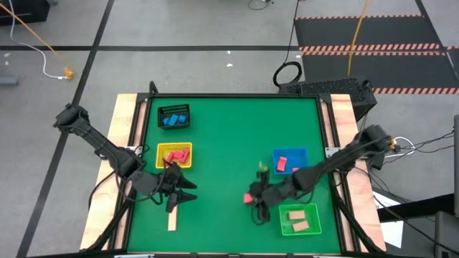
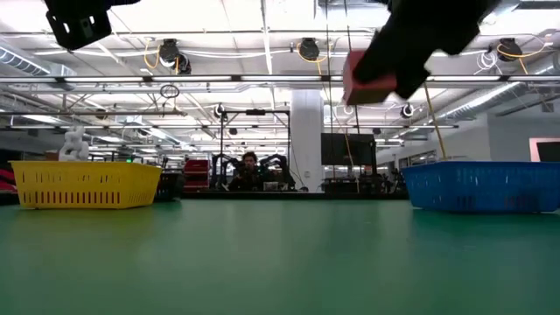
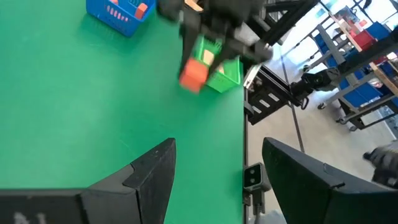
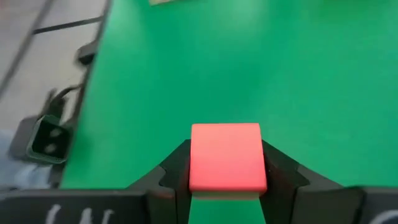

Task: Sort & place blocks by color
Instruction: Put the orange block into the blue bin, then put the brown block into the green bin

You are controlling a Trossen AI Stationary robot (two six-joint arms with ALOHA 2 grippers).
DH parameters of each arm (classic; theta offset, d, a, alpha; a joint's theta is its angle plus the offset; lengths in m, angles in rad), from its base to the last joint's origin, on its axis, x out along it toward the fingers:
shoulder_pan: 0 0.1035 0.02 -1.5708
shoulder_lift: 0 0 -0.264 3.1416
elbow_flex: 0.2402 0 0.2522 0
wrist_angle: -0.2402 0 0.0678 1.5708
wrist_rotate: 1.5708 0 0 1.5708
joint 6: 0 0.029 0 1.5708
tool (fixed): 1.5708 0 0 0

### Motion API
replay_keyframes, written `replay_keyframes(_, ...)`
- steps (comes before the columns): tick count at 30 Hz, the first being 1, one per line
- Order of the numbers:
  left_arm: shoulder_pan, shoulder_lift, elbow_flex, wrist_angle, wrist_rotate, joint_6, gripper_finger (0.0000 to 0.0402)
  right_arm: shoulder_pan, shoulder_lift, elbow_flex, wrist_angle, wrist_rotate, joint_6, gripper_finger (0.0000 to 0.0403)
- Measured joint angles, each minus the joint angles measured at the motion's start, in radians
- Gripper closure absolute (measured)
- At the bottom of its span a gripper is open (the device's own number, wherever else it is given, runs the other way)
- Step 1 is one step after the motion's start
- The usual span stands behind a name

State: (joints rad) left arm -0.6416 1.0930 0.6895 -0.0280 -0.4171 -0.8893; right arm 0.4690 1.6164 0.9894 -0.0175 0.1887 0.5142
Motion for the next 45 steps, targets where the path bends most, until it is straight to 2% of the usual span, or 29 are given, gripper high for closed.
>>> replay_keyframes(4, 0.023, 0.0, 0.0, 0.001, 0.0, 0.031, 0.0163, -0.04, -0.158, 0.0, -0.24, 0.076, 0.041, 0.0287)
replay_keyframes(10, 0.071, 0.0, 0.0, 0.002, 0.0, 0.023, 0.0163, -0.103, -0.346, 0.0, -0.639, 0.098, 0.226, 0.0287)
replay_keyframes(14, 0.097, 0.0, 0.0, 0.002, 0.0, -0.007, 0.0163, -0.147, -0.413, 0.0, -0.856, 0.097, 0.351, 0.0287)
replay_keyframes(20, 0.117, 0.0, 0.0, 0.001, -0.002, -0.158, 0.0163, -0.23, -0.432, -0.003, -1.108, 0.097, 0.546, 0.0287)
replay_keyframes(25, 0.104, 0.0, 0.0, -0.039, -0.002, -0.274, 0.0163, -0.282, -0.431, -0.089, -1.107, 0.077, 0.619, 0.0285)
replay_keyframes(29, 0.081, 0.019, 0.0, -0.131, 0.02, -0.408, 0.0163, -0.307, -0.431, -0.187, -1.037, -0.002, 0.654, 0.0251)
replay_keyframes(33, 0.058, 0.057, 0.001, -0.183, 0.071, -0.556, 0.0163, -0.311, -0.431, -0.245, -0.975, -0.011, 0.664, 0.0238)
replay_keyframes(39, 0.025, 0.121, 0.0, -0.196, 0.111, -0.753, 0.0163, -0.311, -0.432, -0.26, -0.923, -0.01, 0.594, 0.0243)
replay_keyframes(45, -0.017, 0.161, 0.0, -0.233, 0.168, -0.969, 0.0163, -0.311, -0.44, -0.26, -0.902, -0.01, 0.535, 0.023)
